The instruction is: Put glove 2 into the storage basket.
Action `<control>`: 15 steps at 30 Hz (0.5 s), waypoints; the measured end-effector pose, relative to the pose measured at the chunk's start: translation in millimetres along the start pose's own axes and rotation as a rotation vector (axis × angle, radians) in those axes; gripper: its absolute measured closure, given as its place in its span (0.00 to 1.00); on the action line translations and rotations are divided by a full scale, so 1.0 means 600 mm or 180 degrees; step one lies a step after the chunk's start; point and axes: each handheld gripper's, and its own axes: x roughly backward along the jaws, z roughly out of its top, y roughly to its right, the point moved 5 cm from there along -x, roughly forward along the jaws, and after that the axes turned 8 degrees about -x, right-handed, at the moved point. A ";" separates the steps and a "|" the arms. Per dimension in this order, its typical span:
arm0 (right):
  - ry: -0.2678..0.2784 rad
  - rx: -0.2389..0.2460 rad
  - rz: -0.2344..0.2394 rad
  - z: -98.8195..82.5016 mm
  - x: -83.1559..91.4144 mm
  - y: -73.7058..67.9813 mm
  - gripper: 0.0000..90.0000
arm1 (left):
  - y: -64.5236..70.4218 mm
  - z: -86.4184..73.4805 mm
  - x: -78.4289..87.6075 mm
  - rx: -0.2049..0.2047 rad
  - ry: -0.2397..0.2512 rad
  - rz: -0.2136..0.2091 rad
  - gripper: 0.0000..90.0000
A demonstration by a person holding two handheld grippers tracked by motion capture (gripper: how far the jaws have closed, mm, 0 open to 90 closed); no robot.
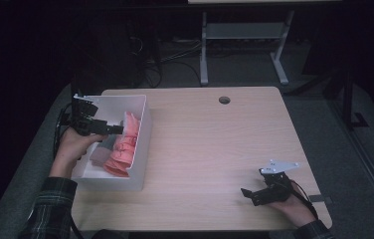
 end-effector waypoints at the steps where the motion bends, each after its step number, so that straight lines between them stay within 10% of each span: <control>1: -0.0002 -0.0006 -0.0002 0.000 0.000 0.000 0.00 | 0.008 0.007 0.003 -0.0033 0.0032 -0.0031 0.16; 15: -0.0003 -0.0008 -0.0007 0.000 -0.001 0.000 0.00 | 0.128 0.082 0.009 -0.0549 0.0306 -0.0223 0.16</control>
